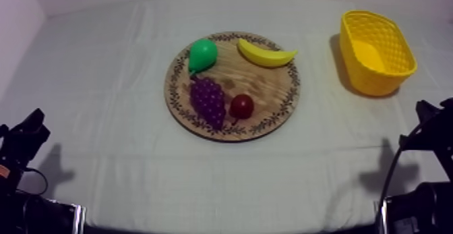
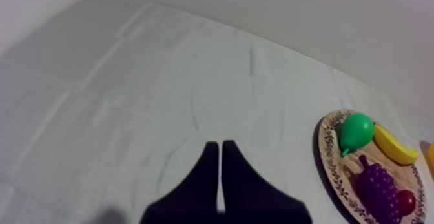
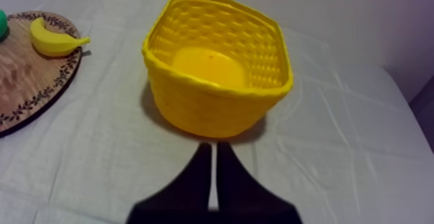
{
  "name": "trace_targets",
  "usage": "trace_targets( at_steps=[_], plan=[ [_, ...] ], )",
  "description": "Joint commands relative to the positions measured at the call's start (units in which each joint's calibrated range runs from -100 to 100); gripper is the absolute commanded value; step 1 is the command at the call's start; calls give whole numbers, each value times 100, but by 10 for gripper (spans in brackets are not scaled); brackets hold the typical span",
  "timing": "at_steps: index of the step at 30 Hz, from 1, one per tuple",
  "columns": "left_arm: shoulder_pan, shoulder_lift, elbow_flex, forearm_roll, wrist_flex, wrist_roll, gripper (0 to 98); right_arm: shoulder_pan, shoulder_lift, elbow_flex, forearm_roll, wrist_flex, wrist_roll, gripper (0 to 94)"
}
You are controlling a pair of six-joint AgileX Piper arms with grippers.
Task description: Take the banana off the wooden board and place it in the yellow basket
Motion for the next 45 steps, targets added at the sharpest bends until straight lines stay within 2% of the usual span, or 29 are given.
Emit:
trace_targets(
  at_steps=[1, 18, 24, 26, 28, 31, 34, 41, 45],
  plan=[
    [-1, -3, 2, 1, -1, 2, 1, -4, -5, 1, -1, -19, 5, 5],
    [-1, -3, 2, 1, -1, 2, 1, -4, -5, 1, -1, -19, 0, 5],
    [-1, -3, 2, 1, -1, 2, 1, 9, -5, 1, -52, 85, -970, 29],
    [-1, -3, 2, 1, -1, 2, 1, 17, -5, 1, -66, -45, -1086, 23],
    [-1, -3, 2, 1, -1, 0, 1, 22, 5, 4, 44, -182, -1287, 13],
    [-1, -3, 2, 1, -1, 1, 1, -8, 178, -98, 230, -278, -1357, 7],
    [-1, -3, 2, 1, -1, -2, 1, -44, 583, -411, 252, -359, -1162, 5],
    [-1, -3, 2, 1, -1, 2, 1, -141, 2285, -1723, -189, -855, -260, 4],
    [-1, -3, 2, 1, -1, 0, 1, -258, 3550, -2793, -417, -1146, 116, 4]
  ],
)
